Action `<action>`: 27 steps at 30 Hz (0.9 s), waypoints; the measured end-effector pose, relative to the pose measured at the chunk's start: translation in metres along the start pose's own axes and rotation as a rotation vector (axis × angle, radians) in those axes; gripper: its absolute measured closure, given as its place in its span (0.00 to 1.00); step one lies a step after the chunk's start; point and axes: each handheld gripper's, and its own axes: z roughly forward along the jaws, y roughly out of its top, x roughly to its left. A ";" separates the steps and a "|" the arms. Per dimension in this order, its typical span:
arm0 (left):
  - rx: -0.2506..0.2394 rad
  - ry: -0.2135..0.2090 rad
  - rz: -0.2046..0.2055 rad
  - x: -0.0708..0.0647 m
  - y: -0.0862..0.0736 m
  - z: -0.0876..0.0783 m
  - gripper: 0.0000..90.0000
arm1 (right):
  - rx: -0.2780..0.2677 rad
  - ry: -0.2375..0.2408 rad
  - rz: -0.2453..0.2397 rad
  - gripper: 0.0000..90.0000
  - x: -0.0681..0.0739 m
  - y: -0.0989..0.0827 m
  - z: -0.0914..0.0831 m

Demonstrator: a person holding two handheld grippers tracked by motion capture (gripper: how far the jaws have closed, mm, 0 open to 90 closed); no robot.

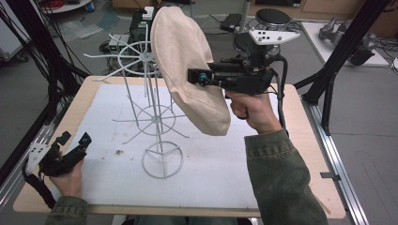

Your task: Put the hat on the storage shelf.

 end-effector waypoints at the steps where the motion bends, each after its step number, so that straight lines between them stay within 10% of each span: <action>1: 0.001 0.000 0.000 0.000 0.000 0.000 0.27 | -0.001 -0.003 0.005 0.81 0.000 0.000 0.000; 27: 0.001 0.001 -0.007 0.000 0.000 0.000 0.27 | -0.068 -0.045 0.045 0.43 -0.003 -0.018 -0.029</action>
